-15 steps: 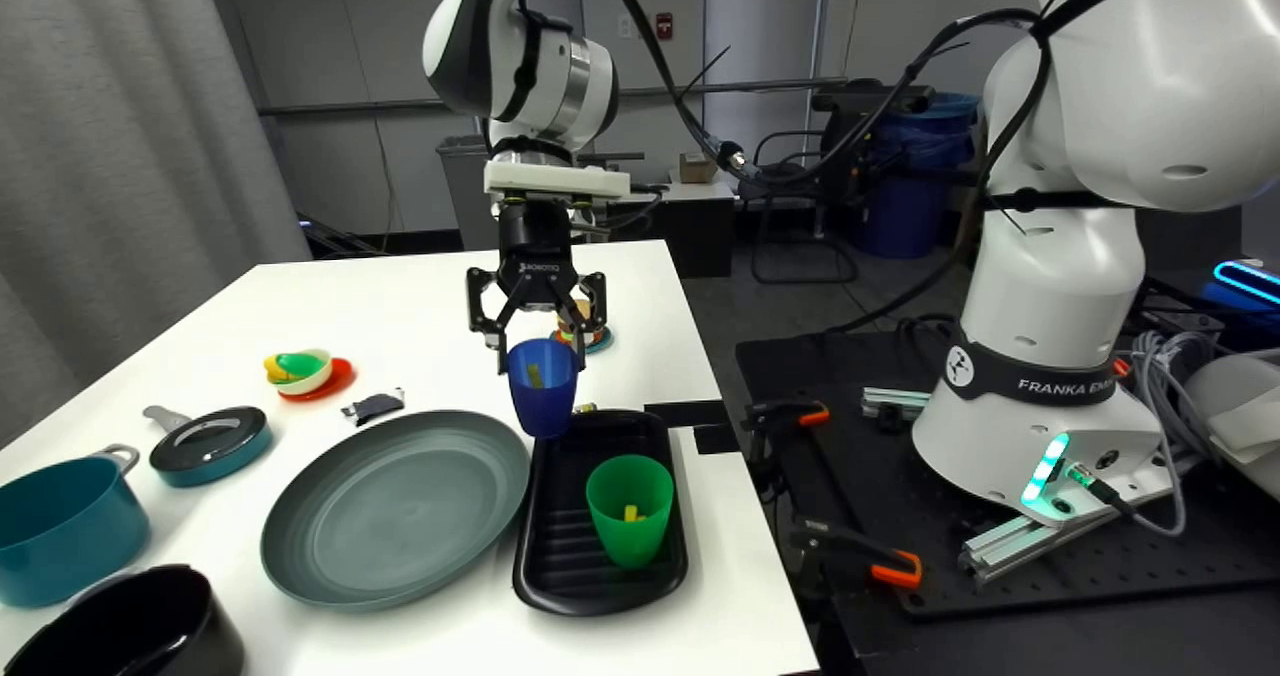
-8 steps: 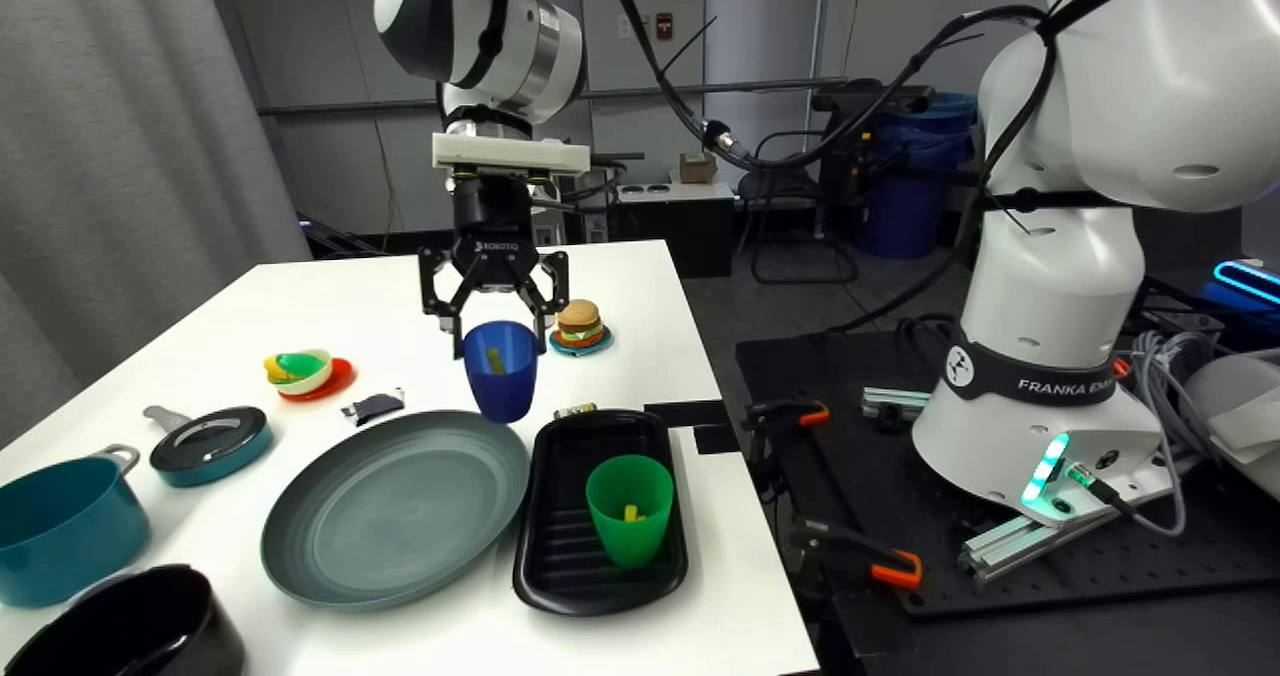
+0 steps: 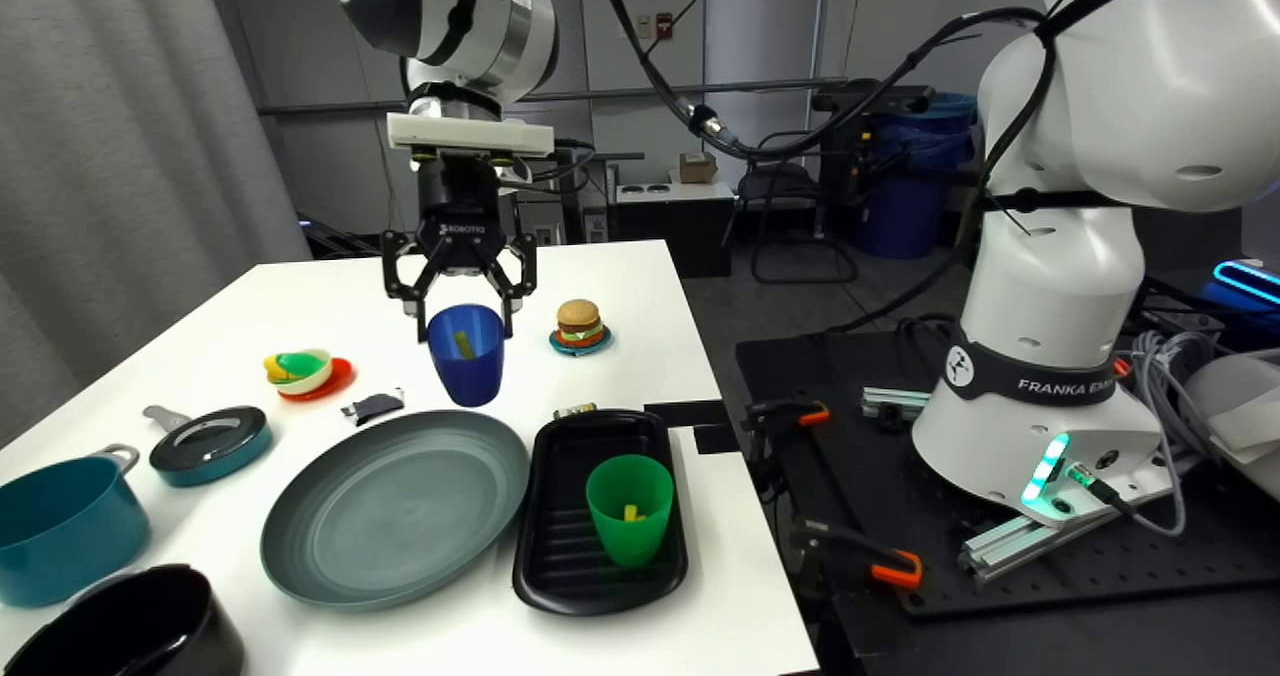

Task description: Pour the contents of the blue cup onto the plate

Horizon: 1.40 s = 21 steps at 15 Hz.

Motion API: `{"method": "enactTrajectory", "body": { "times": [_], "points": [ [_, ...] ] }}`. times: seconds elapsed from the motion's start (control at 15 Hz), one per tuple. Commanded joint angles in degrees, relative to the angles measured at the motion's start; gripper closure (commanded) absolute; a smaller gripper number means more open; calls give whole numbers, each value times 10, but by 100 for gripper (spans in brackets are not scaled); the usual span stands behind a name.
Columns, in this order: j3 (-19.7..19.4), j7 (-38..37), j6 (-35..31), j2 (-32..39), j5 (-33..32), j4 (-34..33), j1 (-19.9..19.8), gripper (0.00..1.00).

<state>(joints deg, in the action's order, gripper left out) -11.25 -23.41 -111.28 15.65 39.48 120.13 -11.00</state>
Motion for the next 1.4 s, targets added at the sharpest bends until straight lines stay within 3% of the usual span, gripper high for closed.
{"method": "enactTrajectory", "body": {
  "times": [0.0,0.4,1.33],
  "points": [
    [-1,-41,29,21,-26,-46,5,48],
    [-3,-89,15,39,-61,-75,12,48],
    [-6,-281,-1,81,-249,-128,54,48]
  ]
}}
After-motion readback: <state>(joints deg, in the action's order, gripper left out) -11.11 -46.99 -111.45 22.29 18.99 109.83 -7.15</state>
